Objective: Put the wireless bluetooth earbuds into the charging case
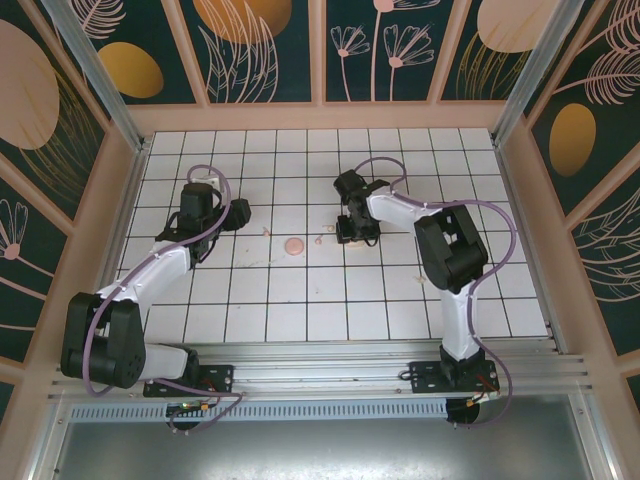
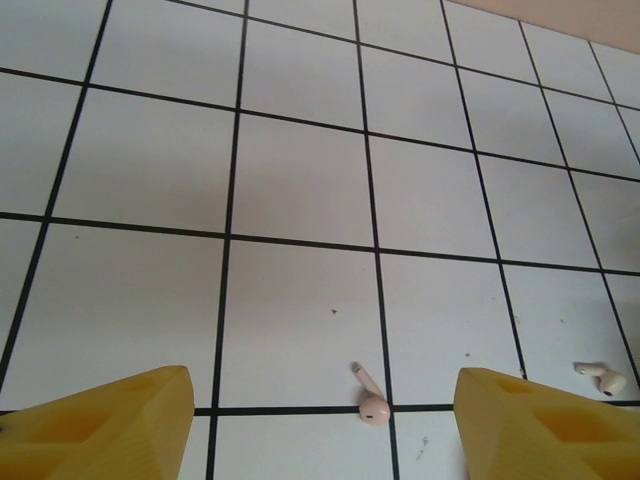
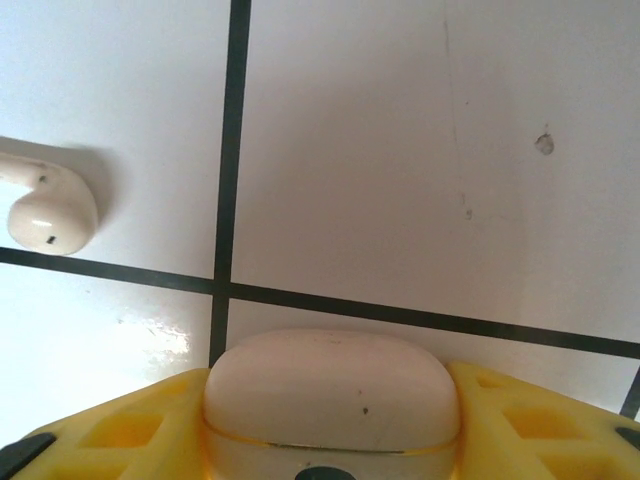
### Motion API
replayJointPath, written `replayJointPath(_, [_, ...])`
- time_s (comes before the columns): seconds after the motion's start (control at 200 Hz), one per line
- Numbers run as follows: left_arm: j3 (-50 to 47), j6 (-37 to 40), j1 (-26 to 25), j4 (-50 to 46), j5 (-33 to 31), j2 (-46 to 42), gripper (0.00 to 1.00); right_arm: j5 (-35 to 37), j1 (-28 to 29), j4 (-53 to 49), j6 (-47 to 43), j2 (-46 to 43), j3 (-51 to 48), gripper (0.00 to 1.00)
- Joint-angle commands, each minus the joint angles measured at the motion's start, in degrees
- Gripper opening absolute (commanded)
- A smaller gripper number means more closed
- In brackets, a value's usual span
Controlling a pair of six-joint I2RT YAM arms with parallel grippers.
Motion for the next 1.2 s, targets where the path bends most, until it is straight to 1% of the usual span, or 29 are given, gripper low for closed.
replayJointPath(0.0, [2.97, 0.77, -0.45, -1.22, 5.29, 0.14, 0.69, 2.19, 0.36, 7.64, 0.75, -6.51, -4.17, 0.49])
replayJointPath(0.095, [4.47, 0.88, -0.52, -1.48, 10.93, 0.11, 0.66, 1.96, 0.45, 15.41, -0.01, -12.45, -9.24, 0.49])
replayJointPath(0.2, [6.06, 1.47, -1.32, -1.25, 17.63, -0.10, 0.63, 0.09, 0.07, 26.12, -0.41, -20.24, -15.93, 0.49])
replayJointPath(0.25, [6.56, 2.67, -2.29, -0.82, 20.28, -0.51, 0.62, -4.25, -0.57, 30.00, 0.47, -23.12, -17.96, 0.49])
replayJointPath(0.305, [6.19, 4.15, -4.08, 1.08, 21.63, -1.49, 0.62, -8.26, -0.71, 34.33, 2.31, -25.74, -19.91, 0.48])
replayJointPath(0.375, [4.17, 5.75, -6.63, 6.09, 22.72, -3.24, 0.62, -13.45, -0.76, 39.87, 5.09, -28.27, -22.08, 0.48])
replayJointPath(0.495, [-0.38, 6.05, -9.87, 16.46, 24.37, -6.19, 0.62, -20.43, -0.75, 49.89, 11.46, -32.01, -25.92, 0.46])
replayJointPath(0.611, [-4.77, 8.23, -12.35, 24.36, 24.79, -8.58, 0.61, -22.81, -0.70, 58.24, 17.68, -35.57, -29.61, 0.46])
replayJointPath(0.826, [-8.83, 15.91, -17.18, 31.41, 23.11, -9.90, 0.58, -27.49, -0.76, 68.20, 27.44, -38.72, -33.25, 0.46])
replayJointPath(0.941, [-11.03, 17.86, -18.98, 36.69, 21.95, -9.99, 0.57, -28.61, -0.67, 70.89, 31.05, -39.51, -34.35, 0.46])
replayJointPath(1.016, [-11.61, 17.73, -19.77, 39.51, 20.37, -9.96, 0.58, -28.66, -0.02, 71.89, 32.07, -40.01, -34.81, 0.46])
replayJointPath(1.196, [-10.65, 17.69, -20.96, 41.15, 19.04, -9.12, 0.59, -28.18, 2.22, 73.70, 34.10, -40.61, -36.12, 0.46])
